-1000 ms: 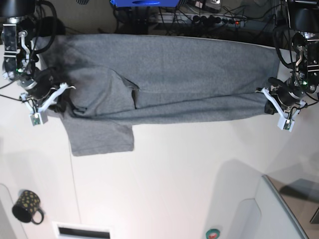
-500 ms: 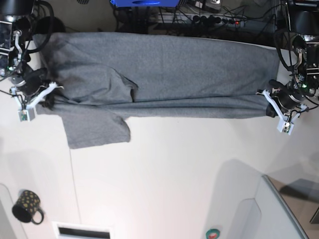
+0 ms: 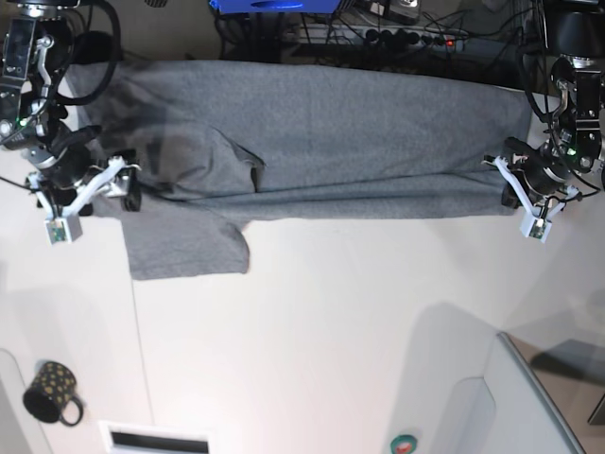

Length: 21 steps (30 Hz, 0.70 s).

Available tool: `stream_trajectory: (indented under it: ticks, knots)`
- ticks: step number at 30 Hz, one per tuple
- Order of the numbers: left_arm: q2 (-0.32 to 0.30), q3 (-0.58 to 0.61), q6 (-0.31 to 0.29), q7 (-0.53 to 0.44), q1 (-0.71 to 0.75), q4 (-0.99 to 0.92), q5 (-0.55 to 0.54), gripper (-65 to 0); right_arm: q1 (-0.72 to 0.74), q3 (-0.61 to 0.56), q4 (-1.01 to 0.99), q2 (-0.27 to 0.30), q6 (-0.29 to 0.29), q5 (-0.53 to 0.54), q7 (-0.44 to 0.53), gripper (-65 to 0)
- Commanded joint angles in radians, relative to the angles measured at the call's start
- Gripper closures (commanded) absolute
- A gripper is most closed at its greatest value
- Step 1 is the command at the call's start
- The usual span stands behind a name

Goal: Layout the t-shirt on the table in an organized manner, then fold the t-shirt properly
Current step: 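Lift the shirt hem with both grippers and fold it over the body, then drag the folded shirt with both grippers toward the collar side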

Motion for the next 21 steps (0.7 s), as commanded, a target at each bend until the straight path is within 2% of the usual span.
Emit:
stream_trajectory:
  ticks: [1, 4, 6, 9, 13, 15, 21]
  knots:
    - [-0.023, -0.007, 0.004, -0.013, -0.009, 0.015, -0.001, 0.0, 0.045, 0.009, 0.024, 0.014, -0.004, 0.004, 0.012, -46.1]
    - [-0.023, -0.007, 0.004, -0.013, -0.017, 0.013, 0.000, 0.0, 0.202, 0.010, -0.087, 0.016, -0.004, 0.000, -0.111, -44.4]
    - [-0.023, -0.007, 0.004, -0.013, -0.019, 0.013, 0.000, 0.0, 0.315, 0.010, -0.234, 0.034, -0.003, -0.002, -0.146, -43.8]
    - [-0.021, -0.007, 0.004, -0.013, -0.019, 0.013, 0.000, 0.0, 0.461, -0.004, -0.489, 0.074, -0.003, -0.002, -0.139, -43.1]
    - [-0.021, -0.007, 0.004, -0.013, -0.019, 0.012, 0.000, 0.0, 0.556, -0.060, -0.717, 0.123, -0.010, -0.002, -0.085, -40.2]
    - [-0.021, -0.007, 0.004, -0.013, -0.019, 0.012, 0.000, 0.0, 0.572, -0.094, -0.785, 0.137, -0.010, -0.002, -0.062, -39.6]
    - [-0.020, -0.009, 0.004, -0.013, -0.020, 0.012, 0.000, 0.0, 0.564, -0.116, -0.852, 0.128, -0.004, -0.002, -0.037, -39.8]
